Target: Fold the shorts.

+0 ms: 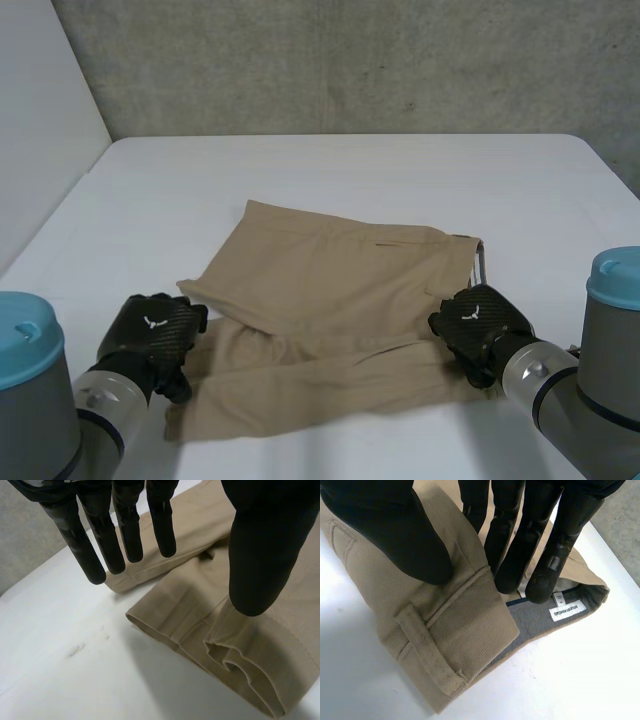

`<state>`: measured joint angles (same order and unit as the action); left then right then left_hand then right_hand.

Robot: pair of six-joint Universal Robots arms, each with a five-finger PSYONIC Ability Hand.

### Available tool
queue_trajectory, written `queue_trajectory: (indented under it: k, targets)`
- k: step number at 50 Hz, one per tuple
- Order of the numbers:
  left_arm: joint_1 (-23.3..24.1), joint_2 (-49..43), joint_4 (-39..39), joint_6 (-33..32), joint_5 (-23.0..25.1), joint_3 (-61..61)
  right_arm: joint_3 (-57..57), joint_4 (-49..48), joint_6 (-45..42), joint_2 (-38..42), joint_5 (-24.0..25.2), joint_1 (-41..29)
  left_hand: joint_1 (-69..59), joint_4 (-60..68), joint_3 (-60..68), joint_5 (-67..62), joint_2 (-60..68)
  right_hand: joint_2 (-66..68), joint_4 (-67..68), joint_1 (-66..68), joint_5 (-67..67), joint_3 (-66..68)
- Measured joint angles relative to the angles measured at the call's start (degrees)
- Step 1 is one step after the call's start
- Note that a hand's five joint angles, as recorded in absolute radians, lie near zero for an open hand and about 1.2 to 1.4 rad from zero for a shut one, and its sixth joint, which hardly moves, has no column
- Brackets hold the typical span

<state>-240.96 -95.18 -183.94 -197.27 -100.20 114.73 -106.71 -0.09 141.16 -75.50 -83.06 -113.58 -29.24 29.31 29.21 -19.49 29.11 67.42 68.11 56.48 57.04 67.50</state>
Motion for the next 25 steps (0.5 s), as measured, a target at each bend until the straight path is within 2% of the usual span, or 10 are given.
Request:
queue_trajectory:
  k: [10, 14, 15, 18, 19, 21, 25]
  targets:
    - [0.7, -8.9, 0.1, -0.6, 0.1, -1.2, 0.3, 0.5, -0.4, -0.4, -0.2, 0.5, -0.3, 0.6, 0.6, -0.4, 0.5, 0.0, 0.0, 0.0, 0.0, 0.0]
    - [0.7, -9.1, 0.1, -0.6, 0.0, -1.2, 0.4, 0.6, -0.4, -0.5, -0.2, 0.5, -0.3, 0.6, 0.6, -0.4, 0.5, 0.0, 0.0, 0.0, 0.0, 0.0]
    - [1.2, -9.3, 0.2, -0.6, -0.2, -1.2, 0.4, 2.7, -1.1, -2.0, 0.0, 0.6, -16.9, 14.9, 14.9, -14.5, 15.5, 0.0, 0.0, 0.0, 0.0, 0.0]
    - [1.4, -8.7, 0.2, -0.6, -0.3, -1.2, 0.4, 3.7, -1.5, -2.6, 0.0, 0.6, -18.6, 16.8, 16.8, -16.3, 17.2, 0.0, 0.0, 0.0, 0.0, 0.0]
    - [1.6, -7.3, 0.2, -0.6, -0.4, -1.0, 0.3, 4.9, -1.9, -3.4, 0.1, 0.6, -33.2, 31.6, 32.1, -30.8, 32.4, 0.0, 0.0, 0.0, 0.0, 0.0]
    - [1.9, -5.2, 0.3, -0.6, -0.4, -0.8, 0.2, 6.1, -2.2, -4.4, 0.2, 0.6, -35.3, 38.5, 38.1, -35.4, 38.5, 0.0, 0.0, 0.0, 0.0, 0.0]
    - [2.5, 0.1, 0.9, -0.6, -0.5, -0.3, 0.0, 8.0, -2.9, -6.4, 0.2, 0.6, -35.3, 39.2, 38.8, -35.5, 39.2, 0.0, 0.0, 0.0, 0.0, 0.0]
